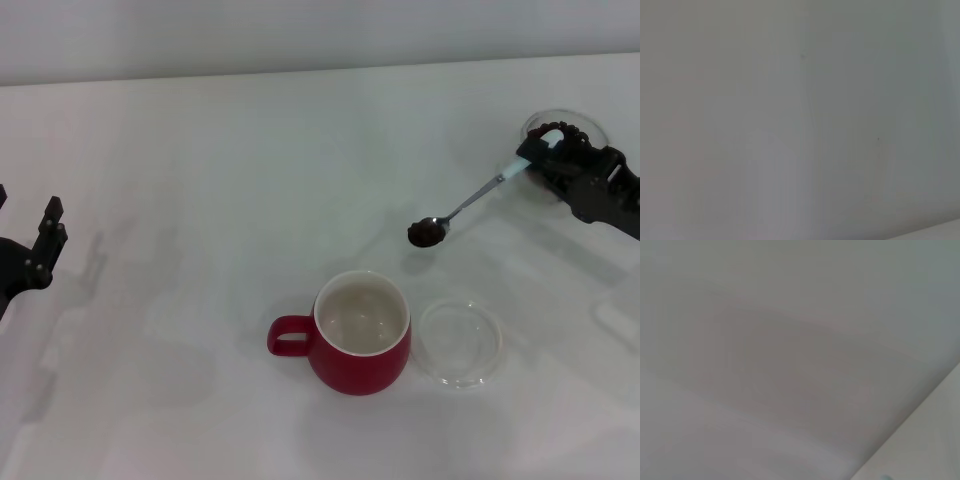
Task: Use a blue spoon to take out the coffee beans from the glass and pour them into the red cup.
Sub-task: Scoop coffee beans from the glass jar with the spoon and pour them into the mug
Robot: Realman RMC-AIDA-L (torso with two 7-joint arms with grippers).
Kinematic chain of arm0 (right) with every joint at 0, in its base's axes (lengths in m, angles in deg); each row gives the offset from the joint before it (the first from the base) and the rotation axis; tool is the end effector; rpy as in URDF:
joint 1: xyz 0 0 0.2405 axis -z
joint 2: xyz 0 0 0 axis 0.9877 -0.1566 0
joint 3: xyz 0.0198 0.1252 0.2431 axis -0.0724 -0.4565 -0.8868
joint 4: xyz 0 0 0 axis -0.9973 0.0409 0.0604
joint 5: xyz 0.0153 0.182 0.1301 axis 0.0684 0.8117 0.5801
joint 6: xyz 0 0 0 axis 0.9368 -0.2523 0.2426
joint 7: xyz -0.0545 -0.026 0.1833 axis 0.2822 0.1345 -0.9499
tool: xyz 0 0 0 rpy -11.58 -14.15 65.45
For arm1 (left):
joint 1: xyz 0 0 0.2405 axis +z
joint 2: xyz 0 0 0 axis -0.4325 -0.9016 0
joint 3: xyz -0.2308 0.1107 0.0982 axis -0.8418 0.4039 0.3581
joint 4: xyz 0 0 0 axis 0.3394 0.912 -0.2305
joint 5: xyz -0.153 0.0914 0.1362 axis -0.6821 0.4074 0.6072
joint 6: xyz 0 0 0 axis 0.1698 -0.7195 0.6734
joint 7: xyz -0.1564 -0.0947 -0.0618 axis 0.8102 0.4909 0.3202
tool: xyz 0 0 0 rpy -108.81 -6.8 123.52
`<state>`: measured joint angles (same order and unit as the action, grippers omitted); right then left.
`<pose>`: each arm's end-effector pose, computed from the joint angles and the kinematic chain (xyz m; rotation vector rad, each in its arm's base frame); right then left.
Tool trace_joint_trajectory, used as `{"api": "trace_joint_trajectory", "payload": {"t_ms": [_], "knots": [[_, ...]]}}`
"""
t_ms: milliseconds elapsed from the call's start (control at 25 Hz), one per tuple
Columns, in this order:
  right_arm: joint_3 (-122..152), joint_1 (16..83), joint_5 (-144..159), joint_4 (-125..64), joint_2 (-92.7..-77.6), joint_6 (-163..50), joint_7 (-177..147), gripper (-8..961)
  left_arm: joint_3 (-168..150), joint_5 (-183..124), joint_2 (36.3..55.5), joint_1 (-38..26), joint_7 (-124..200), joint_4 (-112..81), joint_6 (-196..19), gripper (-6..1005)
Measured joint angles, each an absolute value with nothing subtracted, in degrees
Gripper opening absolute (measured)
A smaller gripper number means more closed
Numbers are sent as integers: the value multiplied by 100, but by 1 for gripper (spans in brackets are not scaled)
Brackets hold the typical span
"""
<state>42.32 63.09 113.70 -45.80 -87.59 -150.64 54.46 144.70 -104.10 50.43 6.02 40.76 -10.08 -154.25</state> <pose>0.3494 0.3288 -0.0086 -1.7382 1.8202 1.4114 -0.3553 0.3344 -0.0694 -1.7941 -0.4103 -0.6021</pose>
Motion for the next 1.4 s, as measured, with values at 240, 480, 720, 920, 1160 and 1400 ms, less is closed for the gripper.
{"api": "trace_joint_trajectory", "payload": {"t_ms": [240,480,720,920,1160,1400], "knots": [[4369,6254,11385,-4400,-8768,-15174,5550,143,14470,-10410,5043,608,4076,-1011,-15419,608],[4401,6214,11386,-4189,-8781,-15250,5694,143,14477,-10410,5053,612,4076,-1017,-15419,608],[4473,6149,11372,-3950,-8787,-15346,5864,143,14479,-10409,5052,612,4076,-1024,-15355,608],[4541,6100,11386,-3738,-8789,-15379,6022,143,14479,-10402,5051,623,4075,-1015,-15332,607],[4553,6035,11358,-3628,-8787,-15417,6219,143,14479,-10401,5046,655,4070,-1007,-15331,607],[4631,5961,11362,-3619,-8793,-15484,6497,143,14479,-10401,5042,671,4067,-1007,-15331,607]]}}
